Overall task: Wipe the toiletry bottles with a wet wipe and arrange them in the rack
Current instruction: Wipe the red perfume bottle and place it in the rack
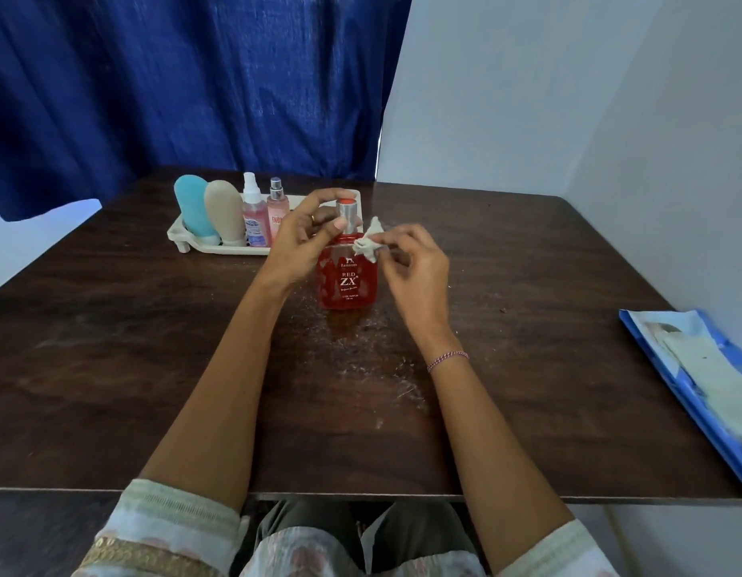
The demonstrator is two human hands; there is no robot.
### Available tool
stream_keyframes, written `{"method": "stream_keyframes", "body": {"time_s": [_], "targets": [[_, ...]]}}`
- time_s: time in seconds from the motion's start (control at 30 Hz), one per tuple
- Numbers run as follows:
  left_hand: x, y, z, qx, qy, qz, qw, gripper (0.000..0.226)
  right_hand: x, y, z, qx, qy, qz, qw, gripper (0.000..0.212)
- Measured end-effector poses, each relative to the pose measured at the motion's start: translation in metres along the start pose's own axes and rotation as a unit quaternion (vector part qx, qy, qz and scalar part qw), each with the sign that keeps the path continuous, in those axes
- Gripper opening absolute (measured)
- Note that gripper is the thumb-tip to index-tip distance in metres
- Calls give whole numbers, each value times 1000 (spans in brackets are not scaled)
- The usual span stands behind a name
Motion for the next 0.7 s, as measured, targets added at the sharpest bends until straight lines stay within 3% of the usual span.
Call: {"method": "stream_keyframes", "body": {"time_s": [0.13,0.33,0.53,0.7], "targets": [[0,0,0,-2,-3,5,1000,32,2,0,1,-3,16,19,1000,21],[-1,0,3,17,44,-29,998,34,3,5,-15,58,-69,200,976,18],[2,-3,-5,20,28,35,999,33,-1,8,0,-37,-40,39,998,20],[5,-3,-7,-2,31,54,998,36,1,11,-6,-89,-94,57,990,21]]}}
Point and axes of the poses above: each hand's wrist, its own x-axis away from the middle knuckle, its own y-axis out of the back of the hand, z = x × y, the point moved 2 cm from there along -x, towards the middle knuckle
